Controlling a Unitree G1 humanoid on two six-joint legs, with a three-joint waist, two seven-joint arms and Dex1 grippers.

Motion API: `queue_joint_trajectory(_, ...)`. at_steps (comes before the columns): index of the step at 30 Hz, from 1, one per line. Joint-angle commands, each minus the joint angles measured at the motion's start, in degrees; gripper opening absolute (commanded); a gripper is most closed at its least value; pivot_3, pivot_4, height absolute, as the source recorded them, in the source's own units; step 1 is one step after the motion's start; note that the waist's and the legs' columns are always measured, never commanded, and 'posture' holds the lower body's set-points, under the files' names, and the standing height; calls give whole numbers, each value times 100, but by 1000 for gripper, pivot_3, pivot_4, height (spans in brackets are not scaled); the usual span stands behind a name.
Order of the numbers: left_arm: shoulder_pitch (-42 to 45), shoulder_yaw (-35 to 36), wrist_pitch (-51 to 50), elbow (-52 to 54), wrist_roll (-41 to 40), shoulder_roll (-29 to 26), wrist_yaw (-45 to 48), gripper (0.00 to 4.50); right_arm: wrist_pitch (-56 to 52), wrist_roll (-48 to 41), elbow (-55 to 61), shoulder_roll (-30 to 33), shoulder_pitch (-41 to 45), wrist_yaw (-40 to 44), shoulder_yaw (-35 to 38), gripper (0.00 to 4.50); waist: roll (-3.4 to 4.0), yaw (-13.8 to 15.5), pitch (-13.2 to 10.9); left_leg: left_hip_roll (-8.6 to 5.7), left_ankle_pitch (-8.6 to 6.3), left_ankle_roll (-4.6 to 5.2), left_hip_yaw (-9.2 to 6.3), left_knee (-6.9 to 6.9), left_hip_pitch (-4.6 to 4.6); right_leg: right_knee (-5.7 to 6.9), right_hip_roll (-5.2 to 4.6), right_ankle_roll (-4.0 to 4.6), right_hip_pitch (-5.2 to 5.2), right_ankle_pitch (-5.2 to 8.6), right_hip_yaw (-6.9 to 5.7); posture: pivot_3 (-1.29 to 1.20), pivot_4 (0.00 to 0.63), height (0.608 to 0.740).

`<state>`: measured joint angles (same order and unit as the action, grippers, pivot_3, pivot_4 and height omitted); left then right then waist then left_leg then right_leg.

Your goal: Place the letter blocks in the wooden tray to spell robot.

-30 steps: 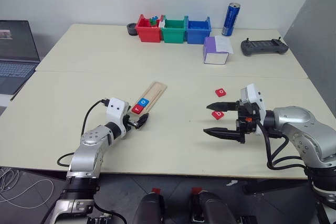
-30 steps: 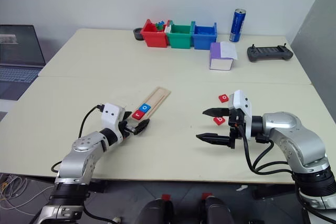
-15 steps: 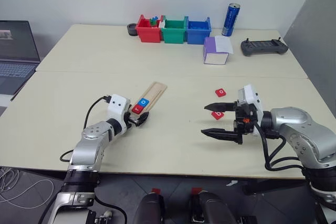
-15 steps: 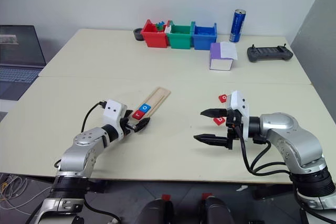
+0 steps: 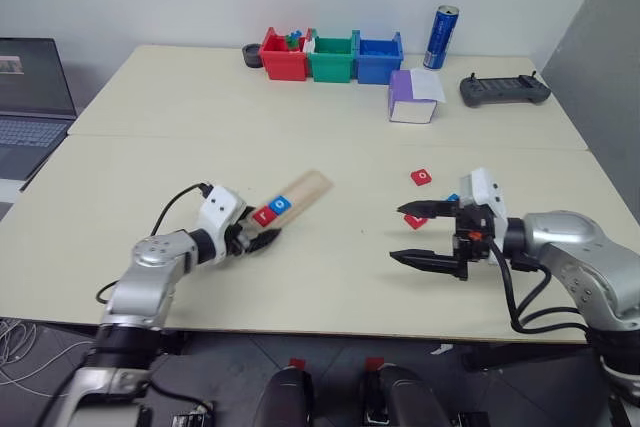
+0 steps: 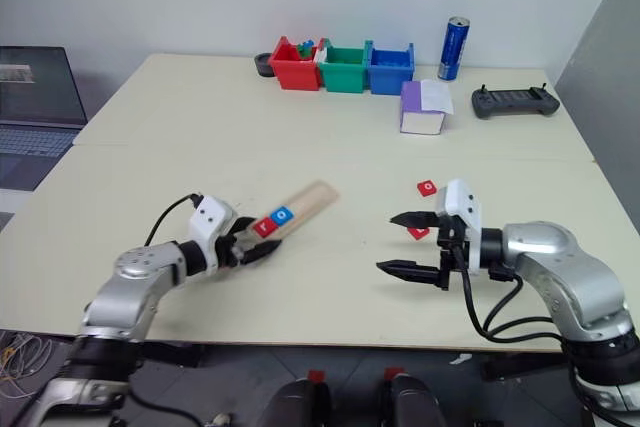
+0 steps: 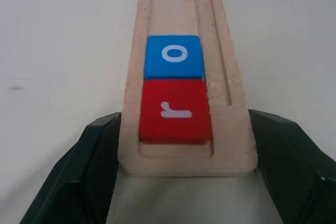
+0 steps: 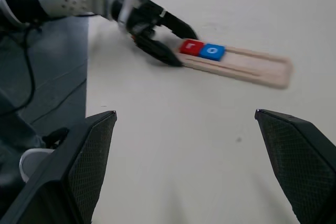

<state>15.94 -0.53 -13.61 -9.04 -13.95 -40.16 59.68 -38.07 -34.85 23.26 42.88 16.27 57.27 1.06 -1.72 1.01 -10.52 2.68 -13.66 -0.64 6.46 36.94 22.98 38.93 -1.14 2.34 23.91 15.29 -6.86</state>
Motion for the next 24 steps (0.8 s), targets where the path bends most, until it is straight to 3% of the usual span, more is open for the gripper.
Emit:
queue_joint_trajectory(1,178,-377,606,-363,74,-297,1104,3398,17,-148,407,90,-88,-104,267,4500,1,12,1,-1,0,1,0,1,-1,1,-1,0,0,0,0,0,150,740)
queue_joint_trajectory(5,664,-707,1196,-1116,275,-339,1829,3398,-28,-199,510,129,-172,-168,329,4500,1,32,1,-1,0,3,-5,2,-1,1,0,-1,-1,0,-5,0,150,740)
queue_joint_trajectory(12,2041,-1197,2347,-2878,727,269,2593,3398,-86,-243,632,170,-249,-255,365,4500,-5,47,4,-7,-1,6,-4,6,9,-3,0,-2,0,0,-6,0,150,740)
queue_joint_trajectory(18,2925,-1060,2715,-4074,746,900,2819,3398,-128,-292,788,188,-348,-416,425,4500,-11,37,4,-9,-4,11,-5,14,19,-5,-1,-3,5,-1,-6,0,150,740)
queue_joint_trajectory(24,3113,-973,2893,-4389,555,1061,3275,3398,-137,-344,845,210,-373,-495,460,4500,-12,-38,4,0,-3,9,-6,11,23,4,8,-3,17,-1,-7,0,150,740)
